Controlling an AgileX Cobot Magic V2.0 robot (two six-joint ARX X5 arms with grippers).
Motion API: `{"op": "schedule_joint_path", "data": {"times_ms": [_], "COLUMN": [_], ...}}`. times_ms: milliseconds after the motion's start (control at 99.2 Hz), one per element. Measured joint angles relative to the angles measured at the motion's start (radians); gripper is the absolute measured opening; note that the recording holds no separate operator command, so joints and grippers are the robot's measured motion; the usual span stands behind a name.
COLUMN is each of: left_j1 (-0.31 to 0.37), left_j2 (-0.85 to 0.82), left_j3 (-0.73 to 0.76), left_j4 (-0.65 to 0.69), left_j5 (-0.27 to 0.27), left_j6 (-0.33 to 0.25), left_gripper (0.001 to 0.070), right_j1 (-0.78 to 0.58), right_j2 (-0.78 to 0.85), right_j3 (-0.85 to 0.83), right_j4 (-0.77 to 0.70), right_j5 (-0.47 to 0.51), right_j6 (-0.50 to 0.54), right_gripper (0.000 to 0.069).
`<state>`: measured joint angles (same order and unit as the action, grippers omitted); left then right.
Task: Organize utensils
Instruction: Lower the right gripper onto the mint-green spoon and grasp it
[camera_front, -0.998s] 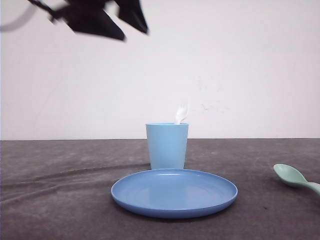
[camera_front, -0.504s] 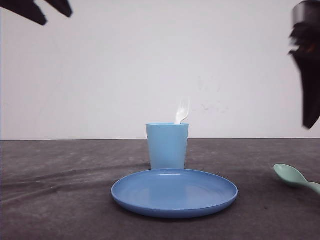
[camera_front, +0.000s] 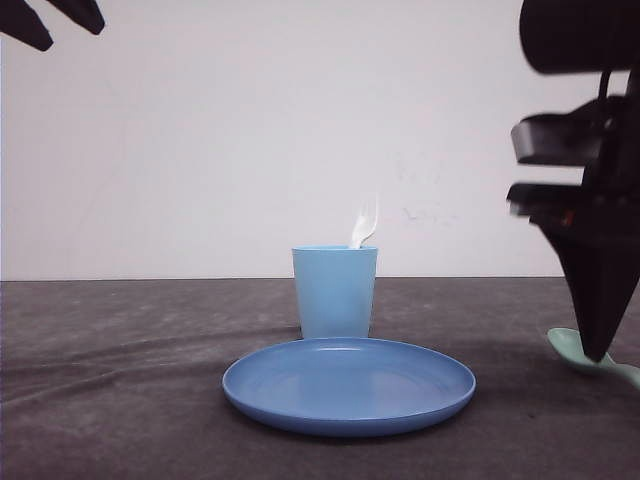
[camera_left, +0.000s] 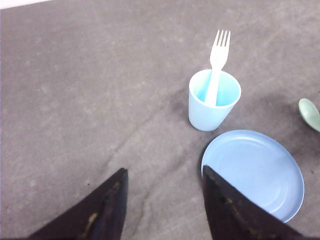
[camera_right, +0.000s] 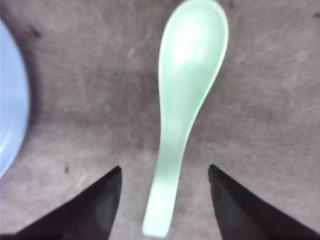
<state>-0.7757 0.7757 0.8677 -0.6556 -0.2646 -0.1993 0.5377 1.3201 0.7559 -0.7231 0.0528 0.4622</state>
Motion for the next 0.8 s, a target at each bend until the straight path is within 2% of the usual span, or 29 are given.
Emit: {"op": "schedule_joint_path", "data": {"times_ms": [323,575,726,797], "left_j1": [0.0,0.0,0.0,0.0], "left_j2": [-0.003,-0.003,-0.003,-0.003], "left_j3": [0.0,0.0,0.0,0.0], "left_j4": [-0.029,-0.038,-0.038,-0.039], "left_j5": [0.0,0.0,0.0,0.0], "left_j6": [0.0,0.0,0.0,0.0], "left_gripper": [0.028,0.028,0.028,0.028], "right_j1": [0.0,0.0,0.001,0.002], "right_j2": [0.061,0.098,0.098,0.098], "right_j3": [0.0,0.0,0.0,0.0], "right_j4": [0.037,0.043,0.044,0.045], "right_j5": [0.028,0.06,0.095,0.1], "right_j6": [0.015,0.015,0.015,0.015], "right_gripper": [0.0326,0.0233,0.0107,0.0076]}}
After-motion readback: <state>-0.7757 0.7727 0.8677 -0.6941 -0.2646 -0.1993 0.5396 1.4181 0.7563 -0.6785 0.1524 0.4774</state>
